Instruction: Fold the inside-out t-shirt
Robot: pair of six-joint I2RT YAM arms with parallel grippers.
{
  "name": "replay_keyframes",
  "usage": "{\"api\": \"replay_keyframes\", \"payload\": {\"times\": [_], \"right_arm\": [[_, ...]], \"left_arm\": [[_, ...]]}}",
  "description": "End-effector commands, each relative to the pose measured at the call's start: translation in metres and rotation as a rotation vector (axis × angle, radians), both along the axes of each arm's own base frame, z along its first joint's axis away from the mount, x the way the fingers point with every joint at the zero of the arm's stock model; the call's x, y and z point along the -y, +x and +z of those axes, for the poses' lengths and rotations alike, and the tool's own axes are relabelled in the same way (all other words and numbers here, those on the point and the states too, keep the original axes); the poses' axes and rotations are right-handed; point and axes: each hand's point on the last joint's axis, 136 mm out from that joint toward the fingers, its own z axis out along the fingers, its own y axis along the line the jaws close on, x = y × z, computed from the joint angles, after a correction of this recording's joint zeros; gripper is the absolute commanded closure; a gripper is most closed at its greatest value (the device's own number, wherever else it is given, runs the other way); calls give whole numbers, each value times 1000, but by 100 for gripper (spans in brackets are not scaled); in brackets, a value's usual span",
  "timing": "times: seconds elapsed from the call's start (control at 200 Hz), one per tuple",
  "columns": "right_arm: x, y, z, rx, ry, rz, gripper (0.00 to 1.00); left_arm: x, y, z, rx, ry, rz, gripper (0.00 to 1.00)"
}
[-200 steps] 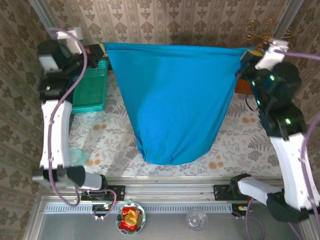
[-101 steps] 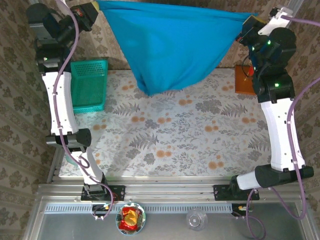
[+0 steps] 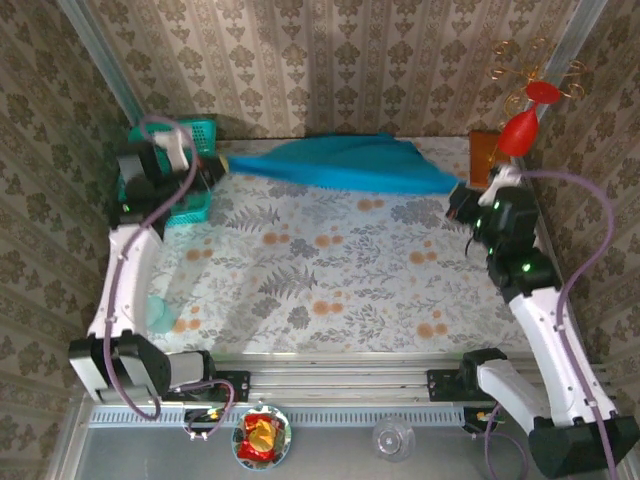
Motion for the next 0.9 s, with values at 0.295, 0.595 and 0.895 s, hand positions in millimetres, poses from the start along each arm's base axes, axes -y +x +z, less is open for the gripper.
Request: {"api": "replay_keyframes", "payload": {"times": [0.295,0.595,0.895], "right_arm": [[-28,-86,-204,-510,199,56,95],[-64,-79,-169,-489,77,254,75],[-155,-51,-166,-504,-300,572,68]], "left_arm": [[-10,-64,-216,-365,79,90,100],[-5,-63,-227,-382,86,65,100],[3,-63,-218,-371,87,23,100]]}}
